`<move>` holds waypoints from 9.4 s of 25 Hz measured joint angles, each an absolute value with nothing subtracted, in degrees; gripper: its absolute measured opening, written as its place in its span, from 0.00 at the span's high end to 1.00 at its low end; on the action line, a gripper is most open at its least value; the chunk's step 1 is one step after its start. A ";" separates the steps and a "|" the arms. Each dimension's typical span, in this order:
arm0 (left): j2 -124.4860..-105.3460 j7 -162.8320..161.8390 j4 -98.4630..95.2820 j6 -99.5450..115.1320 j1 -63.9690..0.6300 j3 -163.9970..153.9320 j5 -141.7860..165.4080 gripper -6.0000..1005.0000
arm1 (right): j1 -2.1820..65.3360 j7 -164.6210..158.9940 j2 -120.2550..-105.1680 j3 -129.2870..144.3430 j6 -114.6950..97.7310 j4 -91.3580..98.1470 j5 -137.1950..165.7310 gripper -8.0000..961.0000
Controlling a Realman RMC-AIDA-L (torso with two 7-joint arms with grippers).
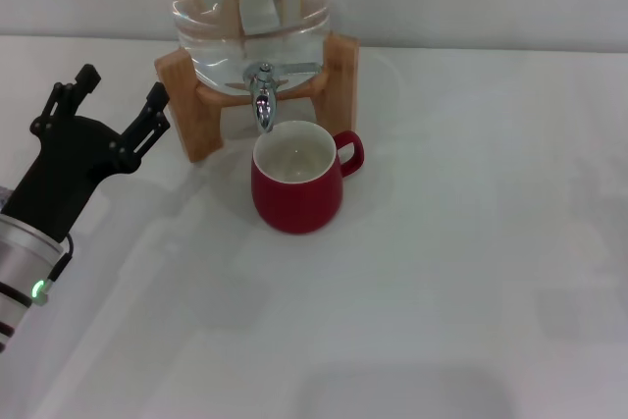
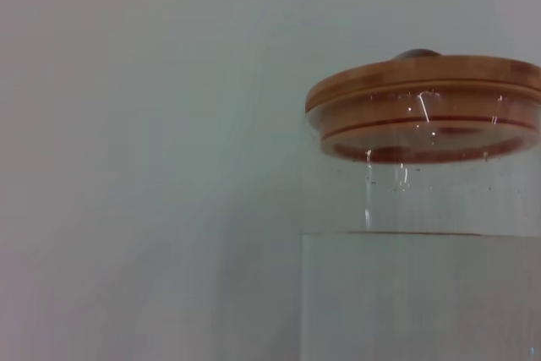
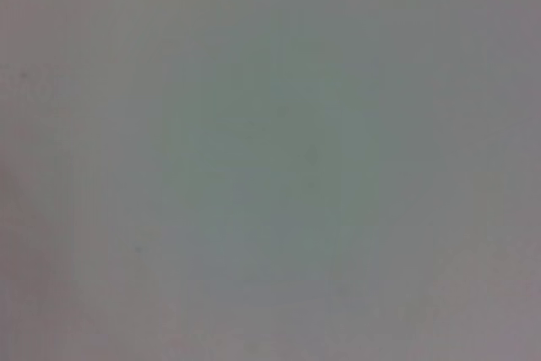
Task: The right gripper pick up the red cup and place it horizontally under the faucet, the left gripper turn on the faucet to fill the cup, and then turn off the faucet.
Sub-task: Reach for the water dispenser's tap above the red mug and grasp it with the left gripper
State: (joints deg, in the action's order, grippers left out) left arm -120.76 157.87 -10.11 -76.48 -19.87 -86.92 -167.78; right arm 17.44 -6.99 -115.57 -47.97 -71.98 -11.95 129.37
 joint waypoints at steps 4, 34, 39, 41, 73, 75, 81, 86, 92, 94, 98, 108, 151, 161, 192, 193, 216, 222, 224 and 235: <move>-120.75 157.82 -10.11 -76.54 -19.70 -86.92 -167.78 0.11 | 18.02 -7.02 -115.58 -43.99 -71.95 -11.96 129.46 0.57; -120.49 157.74 -10.82 -87.95 -18.78 -87.10 -167.69 0.11 | 21.05 -6.91 -115.57 -32.21 -68.16 -12.65 129.23 0.55; -120.50 157.72 -10.82 -88.89 -18.73 -87.01 -167.69 0.11 | 21.26 -6.91 -115.57 -31.75 -67.91 -12.51 129.30 0.55; -120.49 157.71 -10.82 -88.87 -18.72 -86.99 -167.69 0.11 | 21.49 -6.92 -115.58 -31.33 -67.64 -12.38 129.42 0.54; -119.88 151.12 -22.09 -74.51 -16.19 -89.93 -167.40 0.11 | 20.51 -7.83 -115.49 -31.92 -68.20 -13.08 128.71 0.10; -119.80 151.26 -27.28 -69.49 -14.01 -91.82 -167.36 0.11 | 20.53 -7.83 -115.49 -31.96 -68.20 -13.00 128.67 0.10; -119.70 150.97 -37.34 -60.85 -9.39 -94.42 -166.69 0.11 | 20.76 -7.82 -115.48 -32.01 -68.19 -12.75 128.66 0.10; -119.35 148.24 -43.00 -55.54 -6.73 -96.13 -166.30 0.11 | 20.92 -7.82 -115.49 -31.99 -68.14 -12.71 128.66 0.10; -119.29 143.73 -50.21 -49.77 -3.50 -96.55 -161.36 0.11 | 20.88 -7.82 -115.42 -31.99 -68.04 -12.72 128.68 0.10; -119.28 141.91 -52.44 -47.96 -2.59 -96.57 -159.27 0.11 | 20.83 -7.82 -115.41 -31.99 -68.02 -12.73 128.67 0.10; -119.31 140.49 -56.60 -44.59 -0.51 -97.36 -156.46 0.11 | 20.75 -7.82 -115.40 -31.99 -68.02 -12.74 128.68 0.10; -119.15 130.46 -68.18 -34.33 4.63 -99.60 -147.31 0.11 | 20.60 -7.82 -115.40 -31.99 -68.03 -12.75 128.67 0.10; -119.26 42.21 -105.42 -51.95 5.74 -90.85 -57.16 0.11 | 21.47 -7.82 -115.23 -31.99 -67.95 -12.48 128.67 0.10; -119.18 37.02 -107.50 -62.09 -1.25 -87.04 -49.55 0.11 | 21.93 -7.82 -115.22 -32.56 -67.93 -12.48 128.67 0.10; -119.18 45.26 -102.25 -68.86 -16.79 -82.52 -46.23 0.11 | 21.91 -7.82 -115.31 -33.31 -68.46 -12.66 128.67 0.10; -119.19 45.57 -101.42 -68.44 -17.23 -82.45 -46.32 0.11 | 21.92 -7.82 -115.31 -33.31 -68.47 -12.66 128.67 0.10; -119.21 49.61 -91.21 -64.93 -25.37 -82.73 -46.96 0.11 | 22.33 -7.82 -115.17 -34.21 -68.47 -12.48 128.67 0.10; -119.30 50.52 -88.95 -64.15 -26.40 -82.92 -47.11 0.11 | 22.43 -7.82 -115.22 -34.28 -68.49 -12.48 128.67 0.10; -119.29 50.84 -88.30 -64.15 -26.96 -82.92 -47.11 0.11 | 22.43 -7.82 -115.22 -34.28 -68.50 -12.47 128.67 0.10; -119.27 51.98 -85.90 -64.63 -29.88 -83.48 -47.19 0.11 | 22.28 -7.82 -115.31 -34.28 -68.64 -12.64 128.67 0.10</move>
